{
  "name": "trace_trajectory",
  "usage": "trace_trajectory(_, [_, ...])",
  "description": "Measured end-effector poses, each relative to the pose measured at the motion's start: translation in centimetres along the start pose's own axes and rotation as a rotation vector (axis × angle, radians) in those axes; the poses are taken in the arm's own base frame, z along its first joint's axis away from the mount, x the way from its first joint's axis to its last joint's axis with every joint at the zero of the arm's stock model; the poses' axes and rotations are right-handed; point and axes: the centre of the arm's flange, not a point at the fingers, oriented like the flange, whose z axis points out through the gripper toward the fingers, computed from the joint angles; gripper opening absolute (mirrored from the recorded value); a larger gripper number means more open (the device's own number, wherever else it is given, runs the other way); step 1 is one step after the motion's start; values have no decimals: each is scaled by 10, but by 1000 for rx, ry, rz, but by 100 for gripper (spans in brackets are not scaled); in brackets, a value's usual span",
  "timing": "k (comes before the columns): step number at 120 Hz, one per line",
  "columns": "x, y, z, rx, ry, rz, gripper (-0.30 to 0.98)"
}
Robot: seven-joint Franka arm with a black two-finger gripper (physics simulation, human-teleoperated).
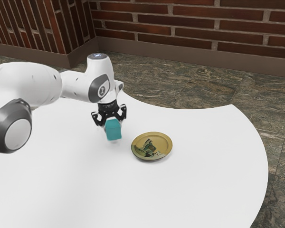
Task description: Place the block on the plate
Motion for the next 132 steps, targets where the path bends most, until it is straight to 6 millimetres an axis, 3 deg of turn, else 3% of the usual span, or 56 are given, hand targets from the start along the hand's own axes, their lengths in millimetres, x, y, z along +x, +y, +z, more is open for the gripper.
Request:
trace_trajectory(15, [-22,20,-41,-39,26,29,31])
trace_trajectory(25, [-55,48,-61,-56,36,85,29])
trace_trajectory(37, [-95,78,-70,-62,41,149,29])
trace_trajectory(48, [-112,92,-64,-52,41,169,26])
trace_trajectory(62, [-115,103,-38,-25,40,145,23])
trace_trajectory(74, [-115,105,-36,-22,49,115,31])
trace_trajectory(110, [-118,104,-51,-41,58,42,57])
trace_trajectory(132, [-125,97,-89,-62,68,29,64])
